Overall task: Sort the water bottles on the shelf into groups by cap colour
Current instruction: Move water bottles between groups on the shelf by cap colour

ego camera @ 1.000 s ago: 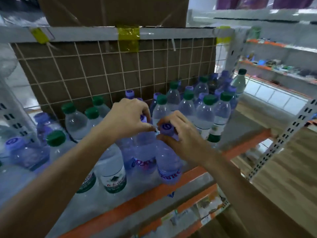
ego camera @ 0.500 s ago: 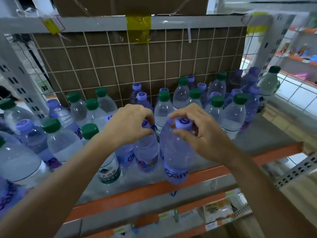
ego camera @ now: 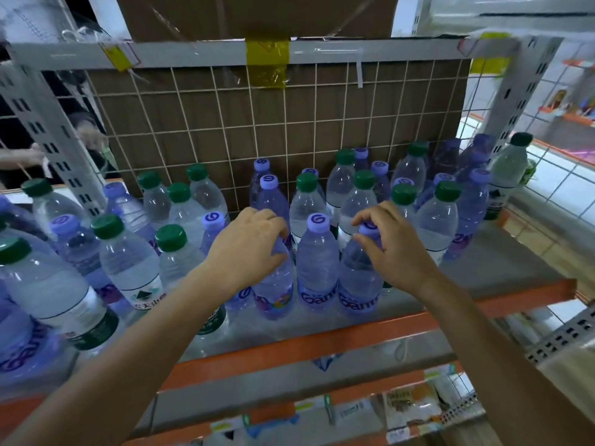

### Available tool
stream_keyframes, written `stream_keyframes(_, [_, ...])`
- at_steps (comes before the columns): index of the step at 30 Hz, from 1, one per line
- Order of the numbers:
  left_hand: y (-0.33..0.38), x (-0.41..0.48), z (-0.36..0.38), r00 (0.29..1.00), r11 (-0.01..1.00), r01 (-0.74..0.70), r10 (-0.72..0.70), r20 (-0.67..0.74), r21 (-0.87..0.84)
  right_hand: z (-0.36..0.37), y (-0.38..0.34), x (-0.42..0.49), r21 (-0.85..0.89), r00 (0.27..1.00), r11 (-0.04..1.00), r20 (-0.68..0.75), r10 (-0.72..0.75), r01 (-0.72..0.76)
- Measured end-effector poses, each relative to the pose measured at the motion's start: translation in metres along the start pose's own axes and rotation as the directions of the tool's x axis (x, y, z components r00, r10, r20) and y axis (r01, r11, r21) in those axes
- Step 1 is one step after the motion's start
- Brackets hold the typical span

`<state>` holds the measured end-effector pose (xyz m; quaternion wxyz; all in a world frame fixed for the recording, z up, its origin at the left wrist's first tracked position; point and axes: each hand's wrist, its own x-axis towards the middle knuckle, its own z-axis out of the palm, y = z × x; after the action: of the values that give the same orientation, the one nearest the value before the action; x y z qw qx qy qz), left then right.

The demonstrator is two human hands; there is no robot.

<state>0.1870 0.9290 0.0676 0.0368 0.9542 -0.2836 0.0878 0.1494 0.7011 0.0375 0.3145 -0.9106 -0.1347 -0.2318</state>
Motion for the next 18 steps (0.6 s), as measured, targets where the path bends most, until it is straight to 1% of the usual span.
stream_keyframes(3, [0.0, -0.001, 0.003, 1.0, 1.0, -0.001, 0.001, -0.02, 0.003, -0.004, -0.005, 0.002, -0.108, 1.0, 0.994, 0.028, 0.001, 0.002])
stream_keyframes(6, [0.002, -0.005, 0.003, 0.999, 0.999, 0.008, -0.01, -0.053, -0.033, -0.009, -0.014, 0.007, -0.204, 0.999, 0.978, 0.035, -0.036, 0.043])
stream_keyframes(10, [0.01, 0.0, -0.007, 0.973, 0.994, 0.005, -0.029, -0.227, -0.107, -0.019, -0.022, 0.019, -0.219, 1.0, 0.976, -0.022, -0.006, 0.001])
stream_keyframes(12, [0.014, 0.012, -0.017, 0.958, 0.99, 0.001, -0.042, -0.283, -0.143, -0.029, -0.022, 0.027, -0.235, 0.999, 0.972, -0.049, 0.014, -0.025])
stream_keyframes(15, [0.02, 0.031, -0.027, 0.953, 0.983, -0.016, -0.039, -0.299, -0.181, -0.043, -0.02, 0.034, -0.245, 0.998, 0.969, -0.059, 0.019, -0.033])
stream_keyframes(18, [0.025, 0.05, -0.03, 0.967, 0.982, -0.003, -0.045, -0.25, -0.19, -0.051, -0.018, 0.043, -0.313, 0.998, 0.949, -0.056, 0.016, -0.033])
